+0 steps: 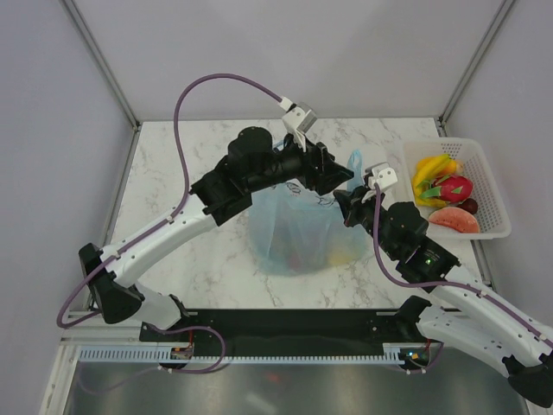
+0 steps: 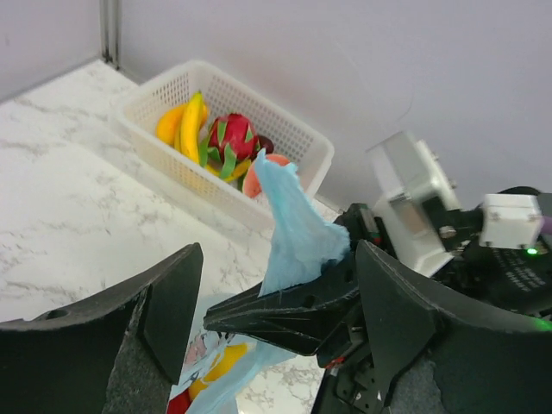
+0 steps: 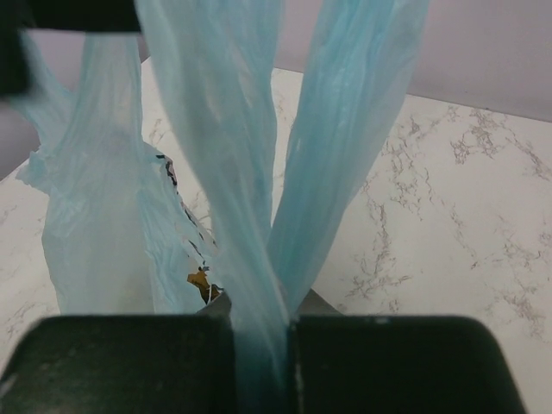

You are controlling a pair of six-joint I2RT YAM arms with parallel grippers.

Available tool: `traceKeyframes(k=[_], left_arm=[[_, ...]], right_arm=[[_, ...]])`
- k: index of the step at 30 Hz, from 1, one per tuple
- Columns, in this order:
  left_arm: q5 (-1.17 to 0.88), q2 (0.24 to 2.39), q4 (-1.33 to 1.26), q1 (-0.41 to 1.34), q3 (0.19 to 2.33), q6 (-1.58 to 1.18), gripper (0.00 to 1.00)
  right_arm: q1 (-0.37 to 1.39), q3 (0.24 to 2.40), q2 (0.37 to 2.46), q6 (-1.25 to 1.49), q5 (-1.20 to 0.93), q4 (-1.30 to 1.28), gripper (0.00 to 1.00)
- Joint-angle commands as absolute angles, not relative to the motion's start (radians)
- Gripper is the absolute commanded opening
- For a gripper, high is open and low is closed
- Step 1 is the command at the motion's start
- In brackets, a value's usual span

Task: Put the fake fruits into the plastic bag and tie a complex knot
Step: Adjust the plastic bag at the center of the board.

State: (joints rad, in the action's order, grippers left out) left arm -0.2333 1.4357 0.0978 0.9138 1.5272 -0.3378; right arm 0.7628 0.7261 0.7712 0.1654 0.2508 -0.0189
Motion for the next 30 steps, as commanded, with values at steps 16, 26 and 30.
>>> traceKeyframes(k=[16, 26, 30], left_arm=[[-0.157, 1.470, 0.126, 0.914, 1.598, -0.454, 0.82], [-0.170, 1.523, 0.118, 0.914, 1.641, -0.491, 0.74], [-0.179, 1.543, 0.118, 0.914, 1.664, -0.495, 0.72]], right_arm=[[0.761, 0.732, 0.770, 0.146, 0.224, 0.029, 0.00], [0.761, 0.736, 0.772, 0.146, 0.216, 0.028, 0.00], [0.761, 0.736, 0.778, 0.144, 0.215, 0.026, 0.00]])
